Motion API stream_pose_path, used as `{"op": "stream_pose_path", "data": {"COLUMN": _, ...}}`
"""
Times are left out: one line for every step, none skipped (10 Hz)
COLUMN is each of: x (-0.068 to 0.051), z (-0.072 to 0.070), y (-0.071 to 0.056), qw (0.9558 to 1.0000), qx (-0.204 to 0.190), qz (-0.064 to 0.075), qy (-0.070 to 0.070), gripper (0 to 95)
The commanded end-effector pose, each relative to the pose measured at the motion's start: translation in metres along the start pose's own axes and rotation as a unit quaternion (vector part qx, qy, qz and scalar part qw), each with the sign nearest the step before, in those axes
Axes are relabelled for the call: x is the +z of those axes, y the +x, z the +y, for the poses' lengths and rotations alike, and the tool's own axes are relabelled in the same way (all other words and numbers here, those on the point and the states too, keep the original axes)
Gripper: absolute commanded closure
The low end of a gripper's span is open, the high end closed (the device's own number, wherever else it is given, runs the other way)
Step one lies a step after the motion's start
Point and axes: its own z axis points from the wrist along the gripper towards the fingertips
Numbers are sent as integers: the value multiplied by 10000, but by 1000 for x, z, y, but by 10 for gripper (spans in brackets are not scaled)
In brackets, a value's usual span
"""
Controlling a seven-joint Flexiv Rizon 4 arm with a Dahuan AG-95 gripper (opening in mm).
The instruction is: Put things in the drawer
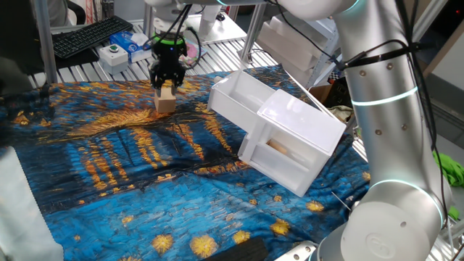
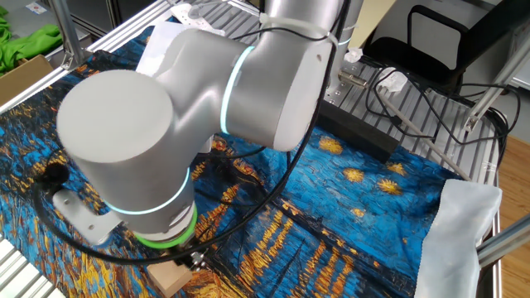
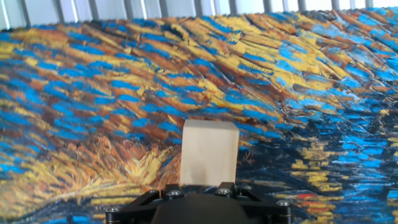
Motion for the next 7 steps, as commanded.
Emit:
{"op": "stream_pose_path", "data": {"x": 0, "z": 0, "y": -5, "qw": 9999, "qx": 124, "qz": -10, "qy": 6, "gripper": 380}}
{"op": "stream_pose_path", "data": {"x": 0, "z": 0, "y": -8, "qw": 9999, "qx": 168, "qz": -18, "qy": 2, "gripper": 380}}
{"op": "stream_pose_path", "data": {"x": 0, "z": 0, "y": -11, "qw": 9998, "qx": 220, "qz": -15, "qy": -7, "gripper": 380}}
{"op": "stream_pose_path", "data": {"x": 0, "z": 0, "y": -13, "qw": 9996, "qx": 274, "qz": -17, "qy": -24, "gripper": 380}}
{"op": "stream_pose_path", "data": {"x": 2, "z": 1, "y": -15, "qw": 9994, "qx": 335, "qz": -27, "qy": -25, "gripper": 380}}
{"op": "stream_pose_path", "data": {"x": 5, "z": 2, "y": -16, "qw": 9992, "qx": 391, "qz": -40, "qy": -23, "gripper": 380}}
{"op": "stream_pose_path", "data": {"x": 6, "z": 2, "y": -17, "qw": 9990, "qx": 451, "qz": -48, "qy": -23, "gripper": 190}}
